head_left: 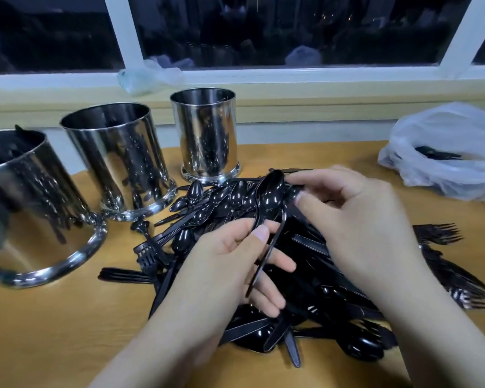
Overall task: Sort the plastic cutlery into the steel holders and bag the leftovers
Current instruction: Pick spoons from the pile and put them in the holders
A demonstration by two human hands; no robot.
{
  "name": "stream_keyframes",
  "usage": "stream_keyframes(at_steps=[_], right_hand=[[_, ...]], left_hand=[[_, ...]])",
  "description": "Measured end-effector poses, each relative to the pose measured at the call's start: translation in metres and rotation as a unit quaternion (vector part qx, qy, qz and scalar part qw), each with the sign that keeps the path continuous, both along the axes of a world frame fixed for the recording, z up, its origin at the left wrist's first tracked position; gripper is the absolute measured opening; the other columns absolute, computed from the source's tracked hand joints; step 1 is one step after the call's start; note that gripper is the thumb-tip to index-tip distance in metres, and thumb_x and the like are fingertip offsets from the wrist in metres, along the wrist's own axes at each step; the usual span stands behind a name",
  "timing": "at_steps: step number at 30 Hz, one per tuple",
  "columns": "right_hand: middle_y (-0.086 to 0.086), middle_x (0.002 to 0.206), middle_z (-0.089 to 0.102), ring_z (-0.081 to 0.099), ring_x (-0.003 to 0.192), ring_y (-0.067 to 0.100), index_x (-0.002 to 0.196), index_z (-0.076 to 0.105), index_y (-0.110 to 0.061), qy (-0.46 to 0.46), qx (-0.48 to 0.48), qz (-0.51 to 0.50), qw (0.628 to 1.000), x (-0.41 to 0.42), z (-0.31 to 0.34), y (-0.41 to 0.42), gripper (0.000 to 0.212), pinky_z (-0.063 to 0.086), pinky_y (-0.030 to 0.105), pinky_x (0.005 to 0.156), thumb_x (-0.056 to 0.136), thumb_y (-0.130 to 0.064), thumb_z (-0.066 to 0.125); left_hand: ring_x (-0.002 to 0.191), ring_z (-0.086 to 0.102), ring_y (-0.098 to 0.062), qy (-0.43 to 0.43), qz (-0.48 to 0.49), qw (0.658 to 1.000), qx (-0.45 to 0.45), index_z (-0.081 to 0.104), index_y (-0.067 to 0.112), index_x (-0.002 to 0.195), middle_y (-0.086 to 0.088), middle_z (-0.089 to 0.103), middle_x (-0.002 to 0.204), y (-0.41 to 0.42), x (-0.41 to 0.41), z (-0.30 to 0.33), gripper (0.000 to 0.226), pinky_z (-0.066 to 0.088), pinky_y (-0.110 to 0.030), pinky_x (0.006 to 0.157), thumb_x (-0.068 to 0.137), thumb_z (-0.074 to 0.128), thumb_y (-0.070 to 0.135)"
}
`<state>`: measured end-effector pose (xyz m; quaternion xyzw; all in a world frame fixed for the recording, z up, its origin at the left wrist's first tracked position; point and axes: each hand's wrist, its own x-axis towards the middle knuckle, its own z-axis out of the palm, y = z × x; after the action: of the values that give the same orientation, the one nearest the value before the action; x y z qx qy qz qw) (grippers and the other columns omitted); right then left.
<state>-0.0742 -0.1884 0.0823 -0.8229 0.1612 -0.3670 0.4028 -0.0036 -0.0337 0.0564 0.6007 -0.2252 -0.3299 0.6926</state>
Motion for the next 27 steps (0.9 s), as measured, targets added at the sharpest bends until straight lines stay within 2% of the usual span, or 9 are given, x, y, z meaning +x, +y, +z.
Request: stream_keyframes(at_steps=[4,7,12,16,18,19,21,24,27], right_hand=[[-0.016,0.099,0.058,0.059,0.091,0.004,0.095,0.076,-0.032,0.022,-0.089,0.008,0.996,0.005,-0.003,0.003,0.016,0.039,0.005,0.077,0.091,-0.018,0.07],[-0.015,0.095,0.065,0.061,0.093,0.004,0.097,0.075,-0.028,0.022,-0.137,0.011,0.99,0.008,-0.003,0.005,0.011,0.038,0.005,0.078,0.094,-0.021,0.068],[-0.018,0.089,0.058,0.059,0.088,0.006,0.116,0.074,-0.034,0.055,-0.163,0.07,0.983,0.01,-0.002,0.008,0.03,0.038,0.007,0.075,0.101,-0.015,0.057],[-0.021,0.083,0.065,0.06,0.075,0.006,0.098,0.072,-0.042,0.028,-0.067,0.077,0.994,0.012,0.004,0.01,0.022,0.042,0.013,0.067,0.095,-0.022,0.065],[-0.013,0.076,0.066,0.061,0.068,0.011,0.096,0.072,-0.041,0.007,-0.037,0.07,0.997,0.012,0.007,0.007,0.02,0.047,0.024,0.065,0.094,-0.022,0.066],[-0.009,0.076,0.066,0.062,0.067,0.013,0.096,0.072,-0.042,0.008,-0.03,0.076,0.997,0.011,0.01,0.005,0.022,0.049,0.03,0.065,0.095,-0.022,0.064],[-0.005,0.084,0.066,0.063,0.068,0.018,0.095,0.073,-0.041,0.025,-0.034,0.109,0.993,0.009,0.012,0.003,0.027,0.051,0.039,0.069,0.098,-0.018,0.06],[-0.006,0.095,0.066,0.063,0.074,0.018,0.095,0.074,-0.04,0.057,-0.05,0.144,0.987,0.009,0.012,0.006,0.028,0.048,0.027,0.072,0.097,-0.016,0.061],[-0.007,0.083,0.063,0.062,0.073,0.015,0.099,0.074,-0.04,0.047,-0.049,0.13,0.989,0.015,0.006,0.012,0.025,0.044,0.019,0.069,0.095,-0.017,0.065]], left_hand=[[0.041,0.041,-0.017,-0.033,0.0,0.999,0.023,0.075,0.028,0.108,-0.006,0.07,0.072,0.01,0.006,-0.002,0.024,0.033,-0.023,0.042,0.104,0.053,0.034],[0.039,0.03,-0.013,-0.045,0.0,0.998,0.034,0.073,0.023,0.113,0.002,0.056,0.053,0.017,0.008,-0.004,0.026,0.027,-0.022,0.043,0.106,0.05,0.033],[0.04,0.039,-0.017,-0.042,-0.002,0.999,0.028,0.076,0.028,0.105,-0.008,0.065,0.067,0.028,0.015,-0.005,0.025,0.029,-0.025,0.045,0.105,0.051,0.033],[0.043,0.022,-0.011,-0.001,0.0,1.0,0.031,0.078,0.023,0.089,-0.007,0.051,0.072,0.039,0.02,-0.003,0.029,0.017,-0.023,0.044,0.104,0.054,0.03],[0.045,0.02,-0.01,0.007,0.006,0.999,0.035,0.08,0.022,0.084,-0.01,0.049,0.076,0.043,0.025,-0.002,0.033,0.019,-0.021,0.041,0.104,0.054,0.031],[0.044,0.023,-0.009,0.008,0.005,0.999,0.036,0.079,0.014,0.097,-0.008,0.045,0.07,0.045,0.029,-0.003,0.031,0.022,-0.021,0.041,0.103,0.055,0.033],[0.046,0.029,-0.011,-0.009,-0.018,0.999,0.049,0.059,-0.005,0.122,-0.003,0.039,0.063,0.048,0.037,-0.006,0.05,0.023,-0.024,0.045,0.101,0.054,0.041],[0.053,0.032,-0.017,-0.026,-0.029,0.999,0.032,0.052,-0.009,0.119,-0.007,0.038,0.067,0.049,0.039,-0.008,0.053,0.026,-0.033,0.053,0.104,0.051,0.041],[0.056,0.05,-0.015,-0.042,-0.014,0.999,0.03,0.063,-0.005,0.11,-0.003,0.054,0.065,0.047,0.034,-0.008,0.04,0.046,-0.035,0.06,0.104,0.052,0.032]])
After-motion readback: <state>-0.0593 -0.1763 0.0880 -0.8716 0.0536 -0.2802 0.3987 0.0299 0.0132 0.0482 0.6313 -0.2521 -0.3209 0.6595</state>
